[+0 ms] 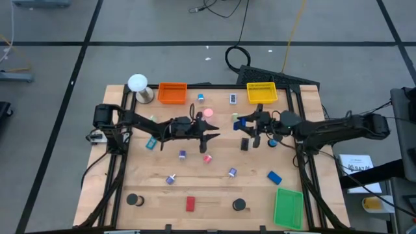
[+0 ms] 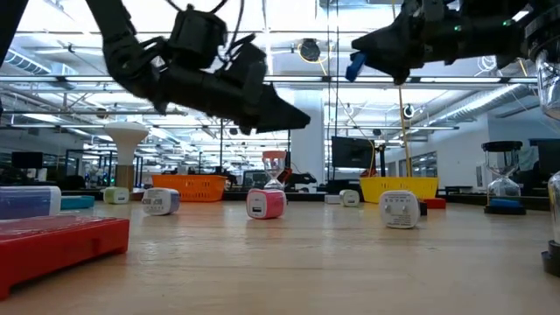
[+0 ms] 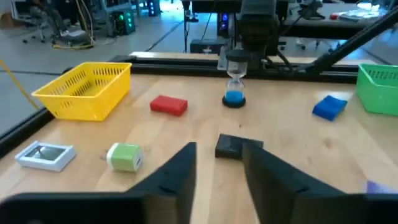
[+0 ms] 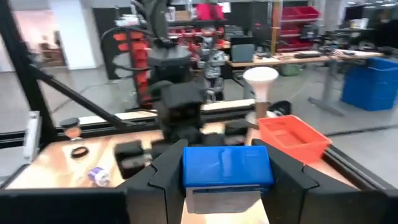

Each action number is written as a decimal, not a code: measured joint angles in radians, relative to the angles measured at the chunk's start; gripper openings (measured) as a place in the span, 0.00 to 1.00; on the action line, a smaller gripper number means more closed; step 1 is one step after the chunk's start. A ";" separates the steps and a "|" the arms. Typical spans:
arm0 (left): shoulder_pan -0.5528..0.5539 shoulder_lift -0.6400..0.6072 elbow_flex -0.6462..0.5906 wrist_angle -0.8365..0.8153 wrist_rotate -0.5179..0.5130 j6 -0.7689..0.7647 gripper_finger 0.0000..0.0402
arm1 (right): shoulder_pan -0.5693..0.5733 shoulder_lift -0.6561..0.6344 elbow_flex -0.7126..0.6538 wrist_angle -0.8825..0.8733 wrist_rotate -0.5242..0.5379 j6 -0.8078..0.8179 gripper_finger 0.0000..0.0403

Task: Pick & Place Office items
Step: Put the top blue timer into the yellow basket, then put the right purple charger adapter into the green basket

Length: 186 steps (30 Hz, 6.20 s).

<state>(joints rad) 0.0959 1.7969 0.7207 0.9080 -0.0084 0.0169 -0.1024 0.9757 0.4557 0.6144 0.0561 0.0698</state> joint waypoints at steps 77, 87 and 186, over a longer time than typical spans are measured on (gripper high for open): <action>0.089 -0.013 -0.152 0.322 0.104 -0.073 0.08 | -0.933 0.854 0.864 -1.400 -0.003 0.153 0.49; 0.089 -0.013 -0.152 0.322 0.104 -0.073 0.08 | -0.933 0.853 0.864 -1.393 0.001 0.147 0.48; -0.626 -0.332 -0.103 -0.580 -0.804 -0.513 0.08 | 0.601 -0.012 0.085 -0.457 0.730 0.206 0.00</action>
<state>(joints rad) -0.5304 1.4654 0.6182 0.3279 -0.8125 -0.4957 0.4986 0.9641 0.5407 0.1575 0.7856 0.2760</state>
